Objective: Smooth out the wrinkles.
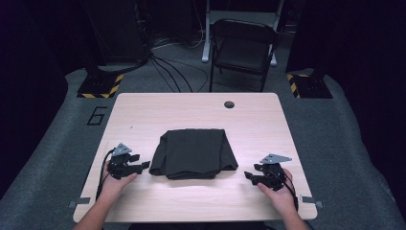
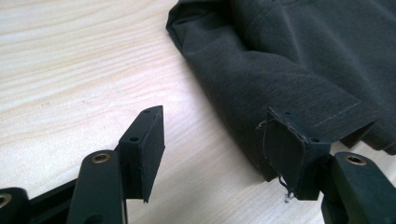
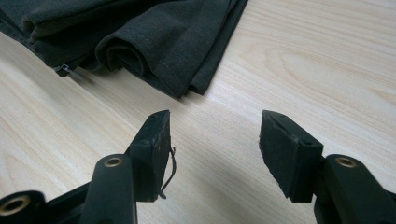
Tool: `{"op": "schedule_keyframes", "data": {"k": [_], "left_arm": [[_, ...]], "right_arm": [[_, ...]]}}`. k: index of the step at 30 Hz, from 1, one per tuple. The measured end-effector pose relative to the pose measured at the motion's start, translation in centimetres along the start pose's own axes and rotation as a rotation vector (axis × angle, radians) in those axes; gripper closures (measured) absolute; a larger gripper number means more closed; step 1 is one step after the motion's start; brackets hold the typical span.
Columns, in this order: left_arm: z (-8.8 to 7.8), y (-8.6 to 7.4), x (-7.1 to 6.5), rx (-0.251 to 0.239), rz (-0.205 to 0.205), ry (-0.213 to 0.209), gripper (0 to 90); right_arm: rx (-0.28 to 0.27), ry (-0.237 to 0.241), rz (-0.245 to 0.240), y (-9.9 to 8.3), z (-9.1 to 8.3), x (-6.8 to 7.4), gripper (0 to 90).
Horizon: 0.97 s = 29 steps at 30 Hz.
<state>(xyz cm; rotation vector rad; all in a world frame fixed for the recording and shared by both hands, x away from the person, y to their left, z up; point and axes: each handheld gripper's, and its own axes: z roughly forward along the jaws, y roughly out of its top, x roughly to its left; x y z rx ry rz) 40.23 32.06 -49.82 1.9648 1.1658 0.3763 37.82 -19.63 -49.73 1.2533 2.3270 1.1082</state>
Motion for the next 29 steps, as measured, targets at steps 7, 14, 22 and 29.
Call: {"op": "schedule_keyframes", "data": {"k": [7, 14, 22, 29], "left_arm": [[0.2, -0.1, -0.1, 0.006, -0.003, 0.003, 38.7], [0.2, 0.1, 0.2, 0.01, -0.018, 0.006, 38.6], [0.3, 0.8, -0.4, -0.016, -0.004, -0.029, 38.6], [0.1, 1.1, -1.4, -0.021, 0.035, -0.046, 38.6]], "right_arm": [[0.005, -0.008, 0.006, 0.0, 0.1, -0.3, 42.9], [0.012, -0.013, 0.016, -0.3, 0.0, -0.8, 42.7], [0.019, -0.018, 0.044, -0.9, -0.2, -1.1, 42.6], [0.014, -0.028, 0.032, -0.9, -0.4, -0.9, 41.8]]}}
